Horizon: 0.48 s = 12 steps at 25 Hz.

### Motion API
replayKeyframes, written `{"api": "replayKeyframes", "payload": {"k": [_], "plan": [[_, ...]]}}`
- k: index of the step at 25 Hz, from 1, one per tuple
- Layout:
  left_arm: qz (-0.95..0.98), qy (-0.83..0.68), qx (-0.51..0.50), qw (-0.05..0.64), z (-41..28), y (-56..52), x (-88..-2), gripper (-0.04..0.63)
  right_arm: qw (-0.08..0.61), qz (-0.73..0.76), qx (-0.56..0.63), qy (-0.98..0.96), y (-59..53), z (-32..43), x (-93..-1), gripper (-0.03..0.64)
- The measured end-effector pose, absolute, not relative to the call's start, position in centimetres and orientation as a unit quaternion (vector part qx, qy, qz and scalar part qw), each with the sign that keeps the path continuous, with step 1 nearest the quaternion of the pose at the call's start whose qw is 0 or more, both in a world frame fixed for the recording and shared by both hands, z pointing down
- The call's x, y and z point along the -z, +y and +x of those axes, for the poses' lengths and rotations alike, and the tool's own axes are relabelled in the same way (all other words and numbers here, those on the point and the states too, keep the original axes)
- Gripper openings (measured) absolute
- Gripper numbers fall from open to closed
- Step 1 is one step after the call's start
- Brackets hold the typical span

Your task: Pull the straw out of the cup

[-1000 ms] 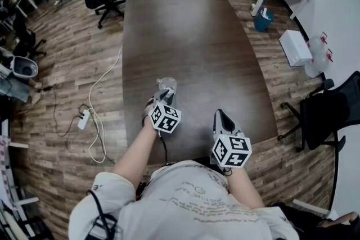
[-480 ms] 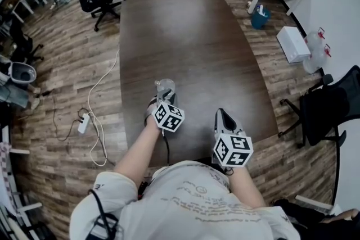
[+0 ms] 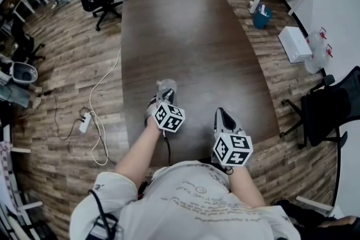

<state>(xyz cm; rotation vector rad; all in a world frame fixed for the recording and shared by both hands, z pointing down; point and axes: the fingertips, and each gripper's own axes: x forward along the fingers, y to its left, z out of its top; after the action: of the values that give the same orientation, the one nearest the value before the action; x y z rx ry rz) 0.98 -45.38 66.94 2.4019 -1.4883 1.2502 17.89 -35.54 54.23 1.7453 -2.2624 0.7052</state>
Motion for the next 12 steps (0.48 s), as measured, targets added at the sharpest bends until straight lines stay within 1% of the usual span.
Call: {"api": "replayKeyframes", "payload": {"k": [3, 6, 10, 12], "plan": [[0.778, -0.488, -0.395, 0.022, 0.6, -45.3, -65.7, 0.054, 0.099, 0.586, -0.238, -0.768, -35.5, 17.4, -54.1, 0.015], [0.781, -0.503, -0.368, 0.034, 0.0, -45.0, -63.7, 0.054, 0.098, 0.582, -0.238, -0.771, -35.4, 16.9, -54.0, 0.015], [0.793, -0.529, -0.293, 0.071, -0.9, -44.3, -59.9, 0.054, 0.097, 0.572, -0.238, -0.779, -35.5, 16.0, -53.8, 0.015], [0.800, -0.537, -0.254, 0.079, -1.6, -43.7, -58.0, 0.054, 0.097, 0.566, -0.236, -0.784, -35.5, 15.3, -53.8, 0.015]]}}
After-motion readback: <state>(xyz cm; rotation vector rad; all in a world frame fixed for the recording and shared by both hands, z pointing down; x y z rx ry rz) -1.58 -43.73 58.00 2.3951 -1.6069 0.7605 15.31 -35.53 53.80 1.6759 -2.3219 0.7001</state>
